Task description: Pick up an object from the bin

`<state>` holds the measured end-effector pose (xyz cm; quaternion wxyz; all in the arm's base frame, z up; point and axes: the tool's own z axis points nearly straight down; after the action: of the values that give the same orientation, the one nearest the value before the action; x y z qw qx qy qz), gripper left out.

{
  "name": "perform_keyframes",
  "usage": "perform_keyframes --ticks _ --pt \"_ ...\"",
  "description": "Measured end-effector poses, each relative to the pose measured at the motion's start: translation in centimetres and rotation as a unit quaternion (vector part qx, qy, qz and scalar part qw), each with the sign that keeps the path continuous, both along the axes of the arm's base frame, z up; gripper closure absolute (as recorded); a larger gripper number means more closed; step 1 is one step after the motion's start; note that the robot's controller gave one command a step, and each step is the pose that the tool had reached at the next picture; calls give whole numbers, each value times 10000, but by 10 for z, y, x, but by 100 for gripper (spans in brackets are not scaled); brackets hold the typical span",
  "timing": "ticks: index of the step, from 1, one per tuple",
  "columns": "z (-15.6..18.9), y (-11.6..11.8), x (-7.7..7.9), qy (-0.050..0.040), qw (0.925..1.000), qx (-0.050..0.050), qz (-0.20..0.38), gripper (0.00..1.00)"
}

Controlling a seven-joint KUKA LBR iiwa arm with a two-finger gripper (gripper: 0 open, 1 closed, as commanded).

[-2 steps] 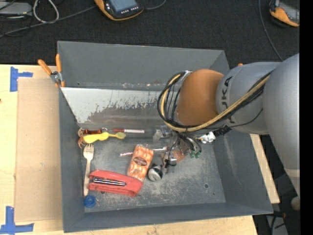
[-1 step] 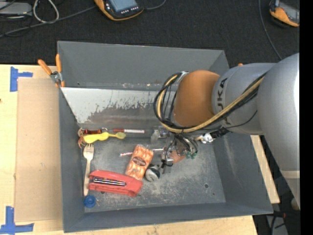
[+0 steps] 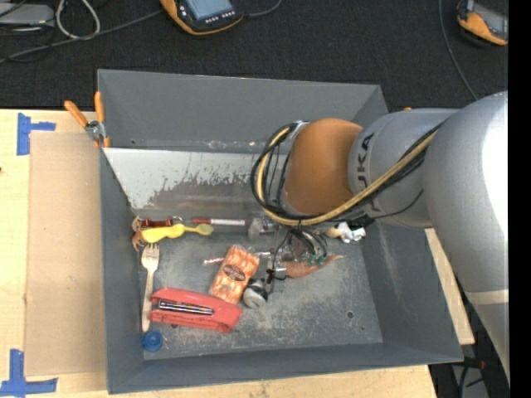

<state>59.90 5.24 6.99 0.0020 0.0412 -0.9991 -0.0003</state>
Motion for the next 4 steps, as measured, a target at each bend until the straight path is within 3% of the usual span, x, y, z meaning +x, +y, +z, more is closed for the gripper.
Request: perform_keyframes --ticks 1,2,3,4 --pt "1 0 -2 -8 9999 4 -102 0" --pt "0 22 2 -15 10000 4 9 0" --pt "2 39 -13 -5 9997 -1 -232 0" --pt "1 31 12 -36 9826 2 -1855 100"
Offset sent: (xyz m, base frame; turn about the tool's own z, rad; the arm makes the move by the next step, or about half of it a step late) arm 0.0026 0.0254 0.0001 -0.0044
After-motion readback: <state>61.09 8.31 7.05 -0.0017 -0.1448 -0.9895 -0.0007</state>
